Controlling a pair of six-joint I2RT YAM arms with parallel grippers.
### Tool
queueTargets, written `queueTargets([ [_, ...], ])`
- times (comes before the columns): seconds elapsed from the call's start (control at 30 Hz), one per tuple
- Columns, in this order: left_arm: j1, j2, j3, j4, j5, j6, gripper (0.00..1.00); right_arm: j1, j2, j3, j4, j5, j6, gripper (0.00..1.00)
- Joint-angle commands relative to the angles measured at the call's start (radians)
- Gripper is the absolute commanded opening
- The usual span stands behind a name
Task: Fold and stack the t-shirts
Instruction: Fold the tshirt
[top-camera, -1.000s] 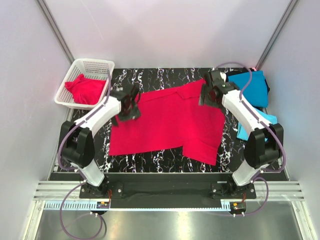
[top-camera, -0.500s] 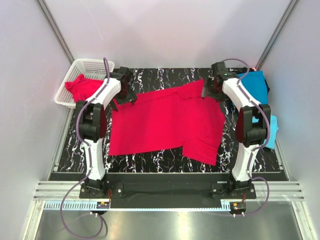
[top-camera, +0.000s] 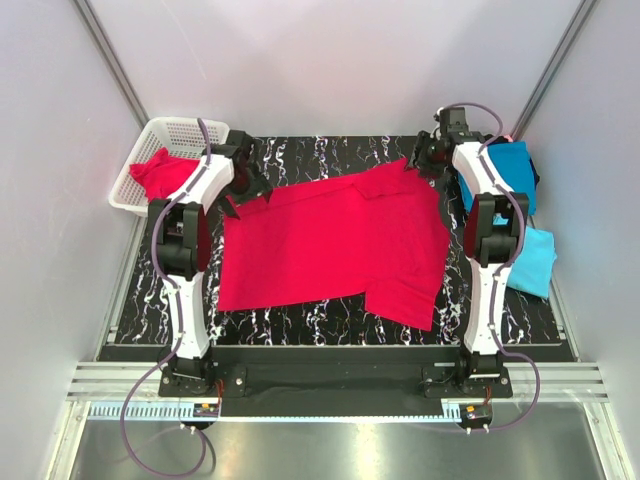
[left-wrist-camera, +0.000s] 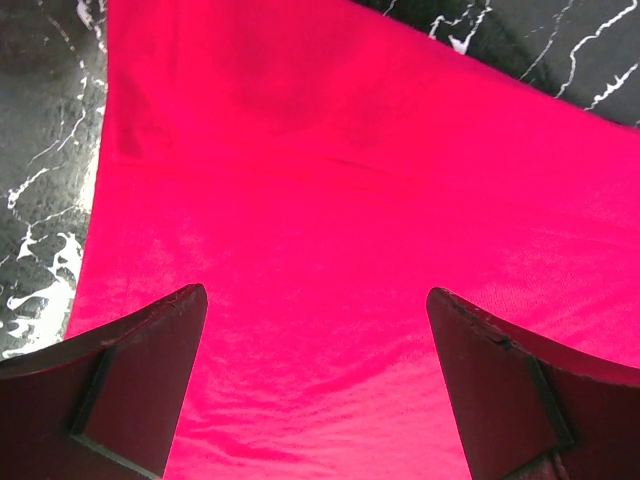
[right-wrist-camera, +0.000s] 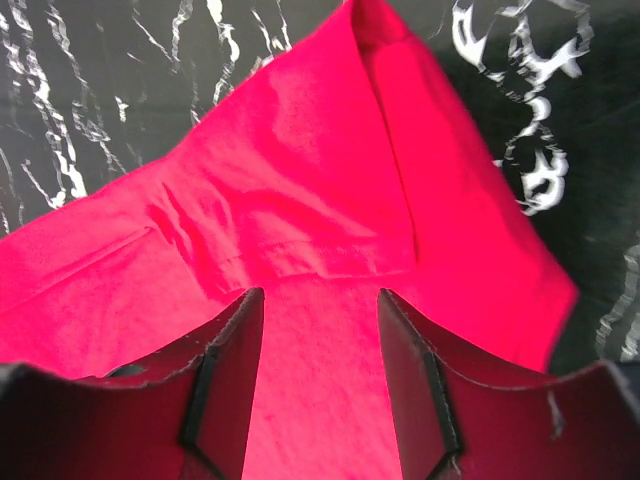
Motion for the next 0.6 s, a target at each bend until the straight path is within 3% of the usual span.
queueTargets([
  [0.0,0.017,-0.039,0.041,0.035,0.042,0.033,0.99,0.0,0.051,0.081,-0.001,-0.064,0.03,0.56],
  [0.27,0.029,-0.038,0.018,0.038,0.05,0.055,0.99,0.002,0.137,0.168,-0.044,-0.081,0.039,0.52],
  [0.57,0.029,-0.038,-0.009,0.053,0.065,0.048,0.99,0.0,0.153,0.155,-0.096,0.02,0.031,0.48],
])
